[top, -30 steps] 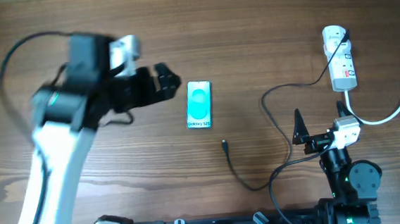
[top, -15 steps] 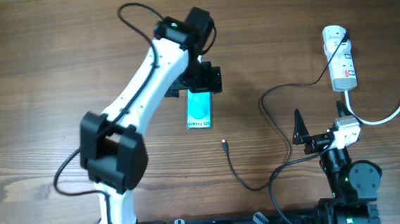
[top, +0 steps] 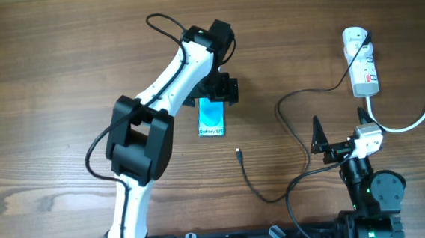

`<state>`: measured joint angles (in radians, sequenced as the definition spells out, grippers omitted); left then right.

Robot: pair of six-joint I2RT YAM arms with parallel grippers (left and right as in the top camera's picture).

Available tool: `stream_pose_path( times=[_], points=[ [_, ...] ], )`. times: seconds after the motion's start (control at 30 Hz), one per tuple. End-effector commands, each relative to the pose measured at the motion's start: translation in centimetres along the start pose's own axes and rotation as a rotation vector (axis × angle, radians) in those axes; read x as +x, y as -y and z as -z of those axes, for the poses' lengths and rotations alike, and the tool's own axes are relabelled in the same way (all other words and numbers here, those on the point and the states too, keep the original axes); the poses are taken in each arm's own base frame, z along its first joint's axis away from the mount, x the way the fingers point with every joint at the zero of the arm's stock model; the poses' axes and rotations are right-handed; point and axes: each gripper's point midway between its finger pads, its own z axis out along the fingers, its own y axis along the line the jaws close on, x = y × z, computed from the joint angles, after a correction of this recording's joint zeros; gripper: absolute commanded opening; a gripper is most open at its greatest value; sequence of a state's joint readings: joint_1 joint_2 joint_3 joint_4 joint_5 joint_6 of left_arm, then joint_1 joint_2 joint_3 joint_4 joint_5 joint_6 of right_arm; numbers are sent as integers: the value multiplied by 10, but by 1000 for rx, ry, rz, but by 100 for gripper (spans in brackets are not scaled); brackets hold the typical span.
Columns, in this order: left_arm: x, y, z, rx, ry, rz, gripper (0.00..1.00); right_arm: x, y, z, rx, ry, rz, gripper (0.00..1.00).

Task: Plug charger to phone and switch on socket
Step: 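Move the left gripper over the blue phone, then lower the left gripper and close it on the phone's long edges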

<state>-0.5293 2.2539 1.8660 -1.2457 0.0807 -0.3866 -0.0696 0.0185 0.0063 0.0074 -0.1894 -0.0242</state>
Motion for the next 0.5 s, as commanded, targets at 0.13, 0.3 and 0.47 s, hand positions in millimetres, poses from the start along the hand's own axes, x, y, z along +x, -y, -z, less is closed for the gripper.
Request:
stream_pose_path(
  times=[0.13, 0.3, 0.47],
  points=[
    [-11, 3, -16, -7, 13, -23, 100, -1, 0, 0, 4, 6, -4, 100],
    [-14, 0, -25, -26, 10, -20, 100, -1, 0, 0, 4, 6, -4, 100],
    [-12, -4, -41, -49, -21, -14, 100, -1, 0, 0, 4, 6, -4, 100]
  ],
)
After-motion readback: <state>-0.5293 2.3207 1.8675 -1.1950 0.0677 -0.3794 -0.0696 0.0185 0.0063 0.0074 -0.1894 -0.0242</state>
